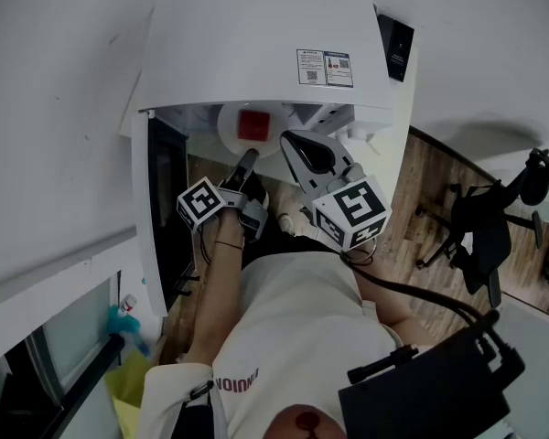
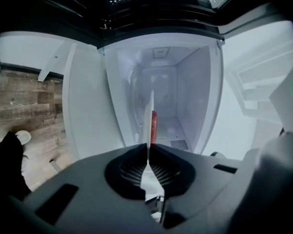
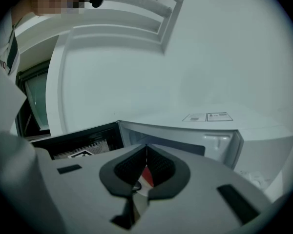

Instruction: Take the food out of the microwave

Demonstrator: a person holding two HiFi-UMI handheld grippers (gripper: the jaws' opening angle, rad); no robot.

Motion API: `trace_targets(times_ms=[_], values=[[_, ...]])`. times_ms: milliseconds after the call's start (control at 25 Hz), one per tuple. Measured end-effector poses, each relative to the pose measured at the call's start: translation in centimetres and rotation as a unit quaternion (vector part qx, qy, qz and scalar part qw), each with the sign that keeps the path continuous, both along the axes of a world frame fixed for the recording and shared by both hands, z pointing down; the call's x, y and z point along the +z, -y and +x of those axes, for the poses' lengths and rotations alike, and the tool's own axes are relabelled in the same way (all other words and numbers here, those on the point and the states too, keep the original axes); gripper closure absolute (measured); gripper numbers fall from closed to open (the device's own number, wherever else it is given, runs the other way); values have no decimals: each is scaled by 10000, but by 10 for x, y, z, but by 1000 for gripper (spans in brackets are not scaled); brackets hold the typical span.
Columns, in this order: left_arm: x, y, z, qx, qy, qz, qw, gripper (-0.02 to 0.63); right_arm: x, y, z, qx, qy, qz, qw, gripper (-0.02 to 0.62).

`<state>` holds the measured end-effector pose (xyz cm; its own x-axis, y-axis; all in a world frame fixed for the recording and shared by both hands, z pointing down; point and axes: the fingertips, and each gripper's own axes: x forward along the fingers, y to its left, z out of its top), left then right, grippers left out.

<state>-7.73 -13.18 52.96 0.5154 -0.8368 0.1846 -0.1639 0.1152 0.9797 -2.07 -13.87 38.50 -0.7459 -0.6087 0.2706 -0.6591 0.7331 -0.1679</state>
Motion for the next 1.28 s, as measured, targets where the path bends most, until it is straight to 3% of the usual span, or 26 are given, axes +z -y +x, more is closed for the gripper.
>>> trace_targets(times_ms=[840, 1040, 1280], values=[[-21, -30, 6, 85, -120, 240, 9996, 583, -11, -16, 6, 56, 80, 164, 9998, 574], [-34, -32, 14, 45, -377, 464, 9982, 583, -12, -18, 10, 88, 104, 195, 9997, 574], [-39, -39, 18, 47, -405, 537, 9977, 583, -13, -21, 16, 101, 143, 221, 9996, 574]])
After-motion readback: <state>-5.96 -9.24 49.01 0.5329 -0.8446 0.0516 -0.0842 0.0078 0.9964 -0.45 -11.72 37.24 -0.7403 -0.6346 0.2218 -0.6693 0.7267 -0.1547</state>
